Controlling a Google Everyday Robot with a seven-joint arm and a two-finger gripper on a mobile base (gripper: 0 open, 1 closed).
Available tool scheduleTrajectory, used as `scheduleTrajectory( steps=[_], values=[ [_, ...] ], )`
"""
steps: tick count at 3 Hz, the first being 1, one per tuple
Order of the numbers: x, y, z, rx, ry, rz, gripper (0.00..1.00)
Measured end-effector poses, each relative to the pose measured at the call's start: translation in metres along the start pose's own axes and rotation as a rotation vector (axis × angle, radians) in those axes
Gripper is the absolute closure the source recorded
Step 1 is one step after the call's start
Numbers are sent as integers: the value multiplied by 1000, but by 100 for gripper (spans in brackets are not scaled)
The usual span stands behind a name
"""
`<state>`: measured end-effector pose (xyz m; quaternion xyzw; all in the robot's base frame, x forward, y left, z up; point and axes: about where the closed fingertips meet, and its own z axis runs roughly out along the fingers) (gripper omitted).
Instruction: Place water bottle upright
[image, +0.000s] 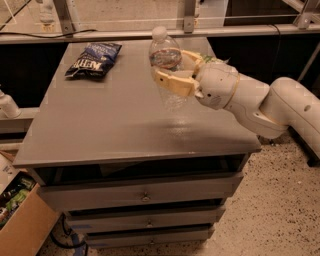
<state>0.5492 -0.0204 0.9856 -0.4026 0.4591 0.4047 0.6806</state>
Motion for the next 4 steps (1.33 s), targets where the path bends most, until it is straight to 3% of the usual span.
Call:
scheduleTrajectory(
  steps=[1, 4],
  values=[
    [5, -1, -2, 15, 16, 6, 100],
    [50, 4, 1, 19, 29, 38, 100]
  ],
)
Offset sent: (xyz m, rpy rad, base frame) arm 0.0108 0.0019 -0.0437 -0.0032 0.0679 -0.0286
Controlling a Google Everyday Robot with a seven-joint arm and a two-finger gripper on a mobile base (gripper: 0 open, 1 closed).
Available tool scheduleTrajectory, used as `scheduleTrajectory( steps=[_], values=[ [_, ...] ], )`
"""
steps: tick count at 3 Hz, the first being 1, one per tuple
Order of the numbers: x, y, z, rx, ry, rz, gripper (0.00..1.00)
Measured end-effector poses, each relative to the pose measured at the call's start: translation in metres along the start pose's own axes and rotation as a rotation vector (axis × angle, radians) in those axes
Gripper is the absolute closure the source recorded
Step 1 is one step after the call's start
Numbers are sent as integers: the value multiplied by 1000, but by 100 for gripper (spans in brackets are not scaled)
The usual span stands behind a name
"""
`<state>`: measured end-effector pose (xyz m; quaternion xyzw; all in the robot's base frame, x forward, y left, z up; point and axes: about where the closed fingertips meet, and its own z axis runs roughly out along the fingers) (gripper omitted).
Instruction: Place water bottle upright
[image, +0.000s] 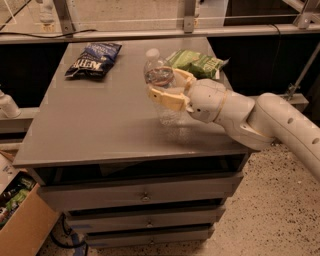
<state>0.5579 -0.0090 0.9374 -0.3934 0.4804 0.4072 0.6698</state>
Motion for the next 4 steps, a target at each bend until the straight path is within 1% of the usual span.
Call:
scheduleTrajectory(
  steps=[1, 2, 3, 4],
  values=[
    [12, 0, -7, 9, 4, 1, 100],
    [23, -1, -23, 34, 9, 4, 100],
    [33, 0, -40, 55, 34, 25, 82],
    [29, -1, -40, 56, 35, 25, 59]
  ],
)
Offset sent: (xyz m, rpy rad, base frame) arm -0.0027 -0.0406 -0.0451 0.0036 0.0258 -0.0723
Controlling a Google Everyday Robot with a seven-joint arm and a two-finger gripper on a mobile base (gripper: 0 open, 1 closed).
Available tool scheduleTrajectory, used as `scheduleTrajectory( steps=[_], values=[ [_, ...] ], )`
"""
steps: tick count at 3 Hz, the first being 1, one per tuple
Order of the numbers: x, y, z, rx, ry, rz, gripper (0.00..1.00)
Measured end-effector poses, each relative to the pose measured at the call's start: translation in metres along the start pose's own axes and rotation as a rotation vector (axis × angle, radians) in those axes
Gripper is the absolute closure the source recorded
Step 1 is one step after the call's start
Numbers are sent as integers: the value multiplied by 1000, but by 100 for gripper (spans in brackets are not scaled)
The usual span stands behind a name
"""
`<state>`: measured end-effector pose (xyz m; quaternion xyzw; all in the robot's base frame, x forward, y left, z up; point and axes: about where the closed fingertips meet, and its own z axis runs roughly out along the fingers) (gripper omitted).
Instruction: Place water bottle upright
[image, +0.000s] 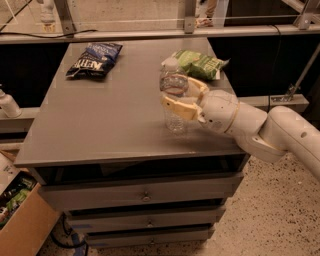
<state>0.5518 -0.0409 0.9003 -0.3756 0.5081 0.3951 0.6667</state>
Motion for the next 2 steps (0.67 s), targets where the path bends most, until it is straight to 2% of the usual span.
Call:
scheduleTrajectory(
  steps=[2],
  values=[
    [-10, -1, 2, 1, 0, 0, 13]
  ],
)
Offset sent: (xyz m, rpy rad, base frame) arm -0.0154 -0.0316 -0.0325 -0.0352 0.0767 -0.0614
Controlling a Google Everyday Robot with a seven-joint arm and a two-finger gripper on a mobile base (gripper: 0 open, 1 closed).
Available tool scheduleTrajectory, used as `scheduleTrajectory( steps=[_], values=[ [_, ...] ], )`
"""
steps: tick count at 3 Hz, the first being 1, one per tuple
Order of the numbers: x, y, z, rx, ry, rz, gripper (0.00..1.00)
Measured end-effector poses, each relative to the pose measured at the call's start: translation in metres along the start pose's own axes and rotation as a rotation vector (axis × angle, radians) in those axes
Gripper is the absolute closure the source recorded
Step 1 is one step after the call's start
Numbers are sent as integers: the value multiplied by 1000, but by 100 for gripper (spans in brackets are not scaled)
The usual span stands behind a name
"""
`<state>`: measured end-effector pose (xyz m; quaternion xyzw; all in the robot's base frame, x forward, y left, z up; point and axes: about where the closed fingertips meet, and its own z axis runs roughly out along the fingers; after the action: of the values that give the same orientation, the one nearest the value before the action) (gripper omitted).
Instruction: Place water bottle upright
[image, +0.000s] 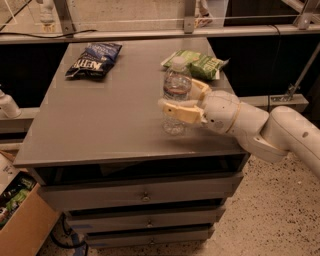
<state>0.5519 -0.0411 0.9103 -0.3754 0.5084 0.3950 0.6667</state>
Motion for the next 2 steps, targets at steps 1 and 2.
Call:
scheduleTrajectory(
  steps=[1, 2],
  values=[
    [10, 3, -16, 23, 26, 11, 0],
    [12, 2, -35, 44, 66, -2, 0]
  ],
)
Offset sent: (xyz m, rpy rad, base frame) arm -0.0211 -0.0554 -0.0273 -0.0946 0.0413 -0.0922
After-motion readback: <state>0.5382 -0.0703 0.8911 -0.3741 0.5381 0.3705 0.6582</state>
